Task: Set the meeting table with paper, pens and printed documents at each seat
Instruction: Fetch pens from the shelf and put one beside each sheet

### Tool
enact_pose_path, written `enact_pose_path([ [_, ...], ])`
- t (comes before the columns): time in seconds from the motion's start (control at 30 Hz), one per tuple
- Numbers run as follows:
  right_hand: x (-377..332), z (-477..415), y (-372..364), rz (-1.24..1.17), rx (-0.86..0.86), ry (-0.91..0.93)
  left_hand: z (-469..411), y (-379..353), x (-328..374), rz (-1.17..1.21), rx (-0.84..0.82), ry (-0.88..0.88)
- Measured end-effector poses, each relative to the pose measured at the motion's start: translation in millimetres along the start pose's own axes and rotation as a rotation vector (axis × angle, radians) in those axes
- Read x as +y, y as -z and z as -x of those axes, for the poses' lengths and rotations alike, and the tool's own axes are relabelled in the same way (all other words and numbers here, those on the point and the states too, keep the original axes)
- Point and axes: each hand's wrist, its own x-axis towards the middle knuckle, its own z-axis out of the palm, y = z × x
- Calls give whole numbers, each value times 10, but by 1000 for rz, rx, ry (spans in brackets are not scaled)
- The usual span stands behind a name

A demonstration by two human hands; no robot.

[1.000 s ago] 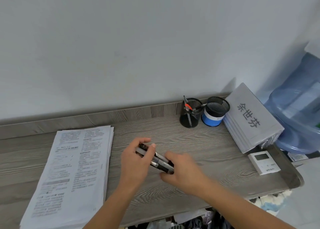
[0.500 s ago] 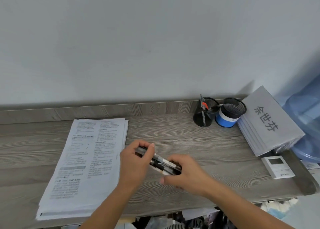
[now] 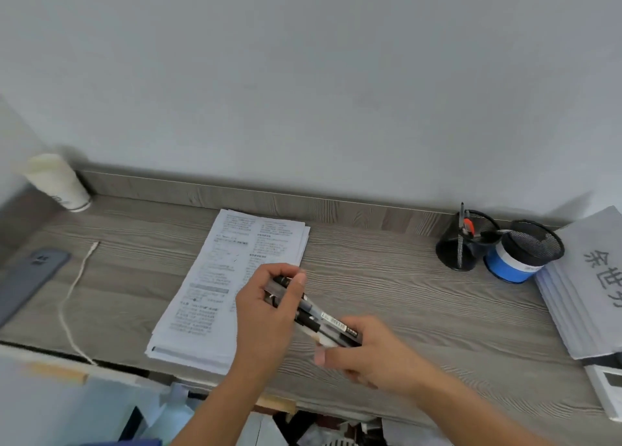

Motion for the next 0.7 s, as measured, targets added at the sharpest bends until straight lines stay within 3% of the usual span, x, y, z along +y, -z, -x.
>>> enact_pose_path([
  [0.1,22,19,-20,175,14,133,188,89,40,-101,9,-28],
  [0.17,39,64,-31,234,-69,181,348,102,88,-53,90,0],
  [0.37,253,195,-101,-13,-493,-57,1090,-5,186,509,387,230],
  [0.43,351,284,-198,67,-668,-117,1406,-27,162,490,514,253],
  [0.57,429,595,-502,183,-916,-226,2113,55,153,163,867,313],
  [0.7,582,934,-916,273,-1092,-213,2830,212,318,196,1192,270],
])
